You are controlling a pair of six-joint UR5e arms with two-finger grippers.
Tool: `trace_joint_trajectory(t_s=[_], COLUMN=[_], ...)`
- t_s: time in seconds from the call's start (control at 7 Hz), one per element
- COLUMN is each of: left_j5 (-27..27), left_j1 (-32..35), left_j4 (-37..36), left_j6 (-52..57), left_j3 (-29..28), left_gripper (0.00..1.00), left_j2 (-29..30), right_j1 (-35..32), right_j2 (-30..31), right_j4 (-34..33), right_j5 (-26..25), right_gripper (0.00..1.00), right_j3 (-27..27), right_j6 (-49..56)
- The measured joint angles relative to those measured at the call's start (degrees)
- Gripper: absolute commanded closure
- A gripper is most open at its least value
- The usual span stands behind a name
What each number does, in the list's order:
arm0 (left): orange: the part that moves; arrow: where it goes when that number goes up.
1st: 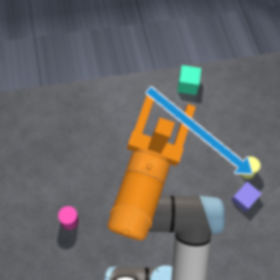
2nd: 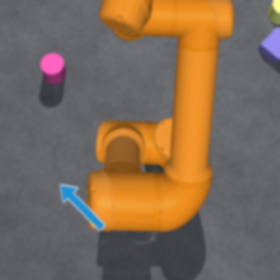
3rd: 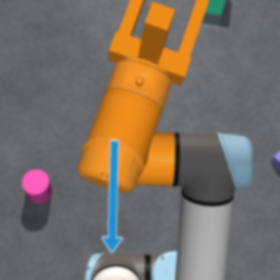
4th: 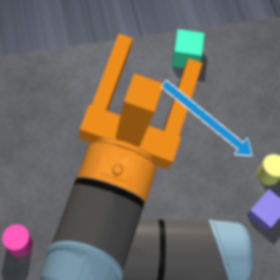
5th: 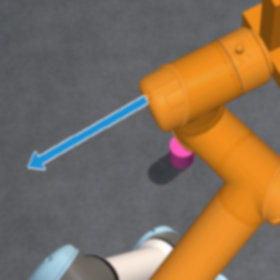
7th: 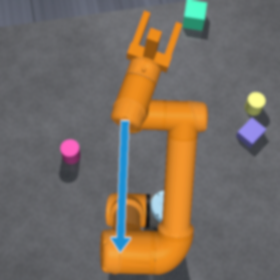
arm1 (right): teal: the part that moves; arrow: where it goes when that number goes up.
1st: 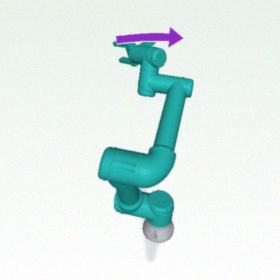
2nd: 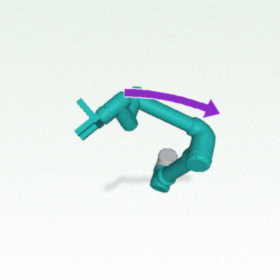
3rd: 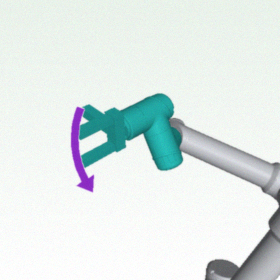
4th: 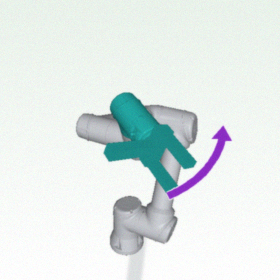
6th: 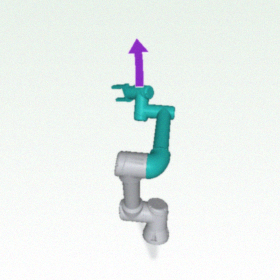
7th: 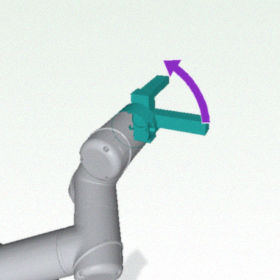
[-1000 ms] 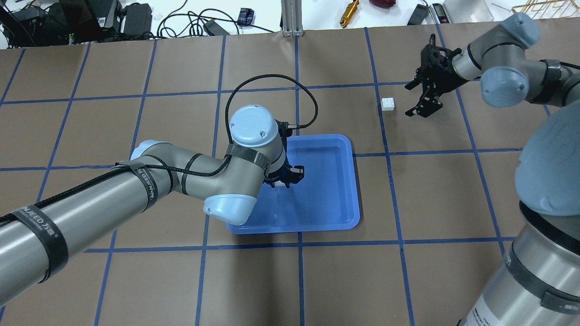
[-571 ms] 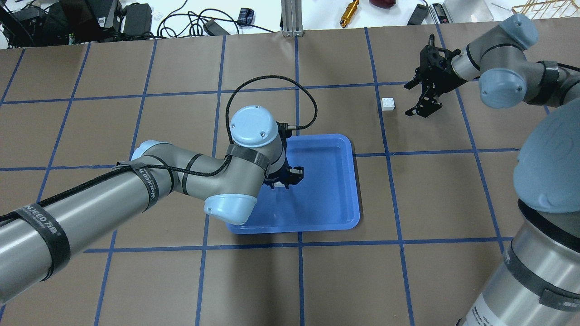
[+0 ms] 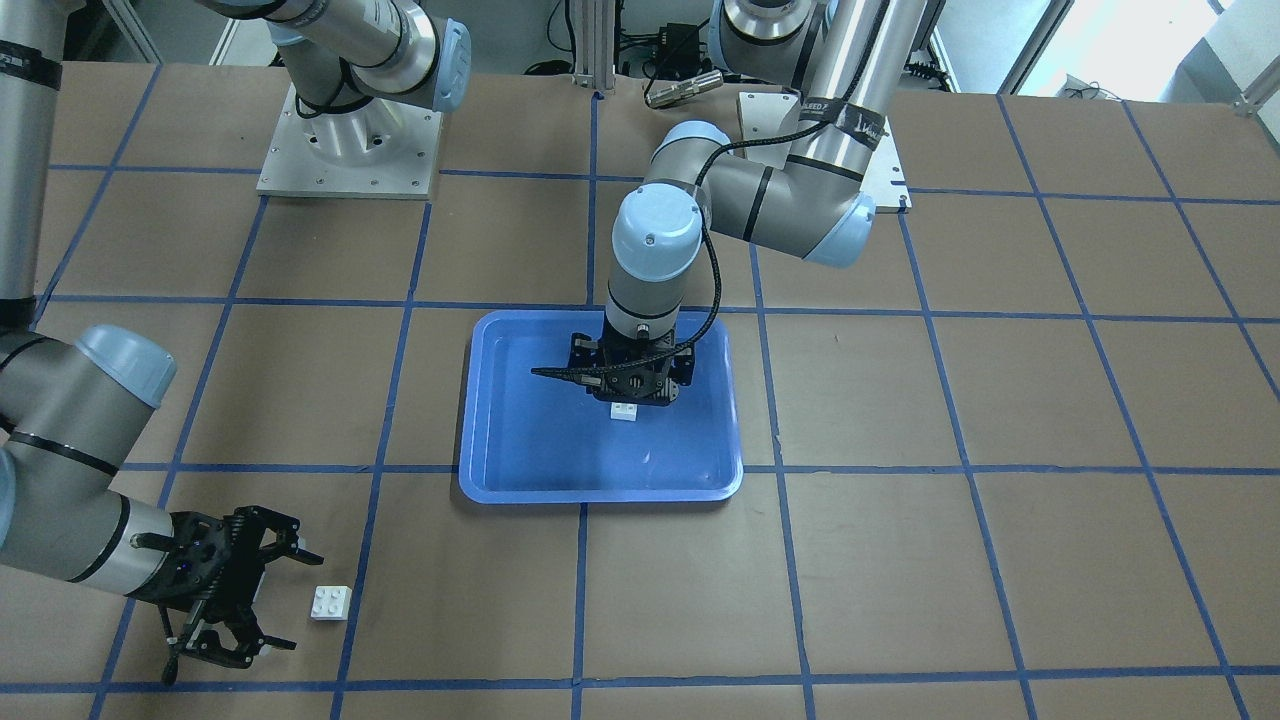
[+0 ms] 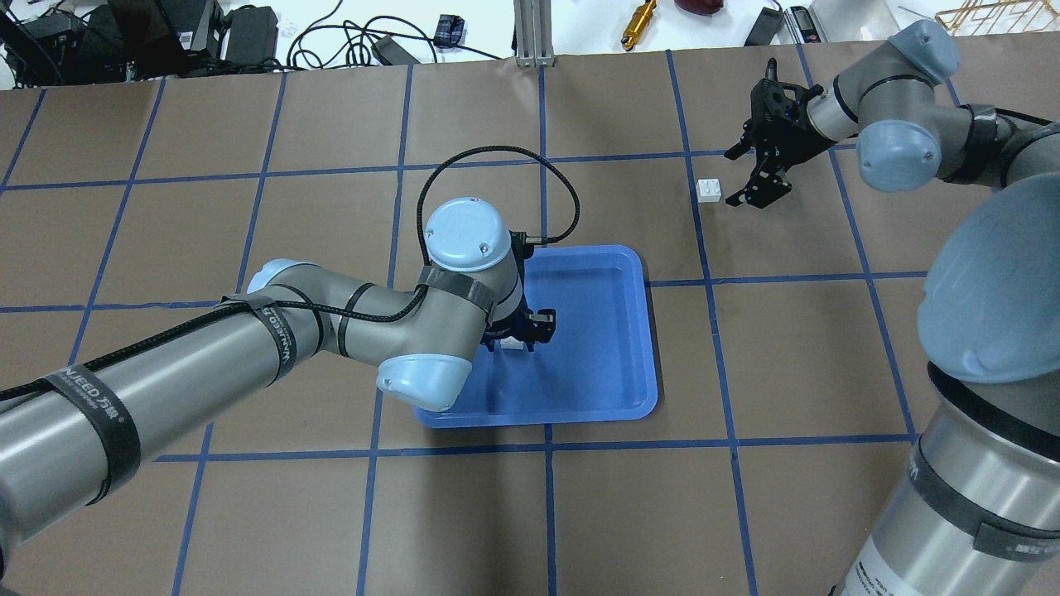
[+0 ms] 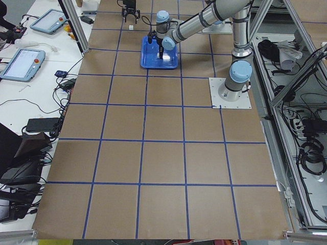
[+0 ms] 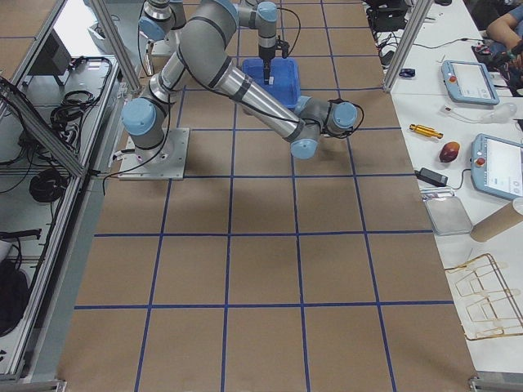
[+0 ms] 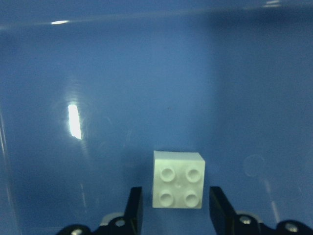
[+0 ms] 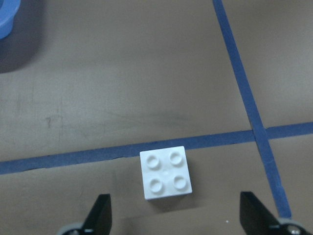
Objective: Assemble white blocks and place on blue tray
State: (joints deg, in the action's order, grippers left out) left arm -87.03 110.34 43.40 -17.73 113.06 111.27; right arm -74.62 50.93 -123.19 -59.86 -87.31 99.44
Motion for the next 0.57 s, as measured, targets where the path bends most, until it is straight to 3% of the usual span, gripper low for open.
trace_joint_trajectory(t_s=[0.29,0.43,0.57], left_j5=[2.5,6.2,8.9], left_j1=[-2.8,-5.4,-7.8], left_j4=[2.3,3.2,3.5], left_j6=[0.3,1.2,2.8], left_j3=[-1.1,-1.3,-1.2], left_gripper=[0.03,0.13,0.34], left_j2=[-1.6,-1.8,-1.8], right_j1=[-0.4,-1.1,-1.6], right_j2=[-0.8,-1.1,-1.2], right_j4=[0.1,0.2,0.2], right_j5=[0.0,-0.1,-0.1], right_gripper=[0.14,0.16,0.21], right_j3=[0.7,0.9,1.0], right_j6=[0.3,0.3,0.1])
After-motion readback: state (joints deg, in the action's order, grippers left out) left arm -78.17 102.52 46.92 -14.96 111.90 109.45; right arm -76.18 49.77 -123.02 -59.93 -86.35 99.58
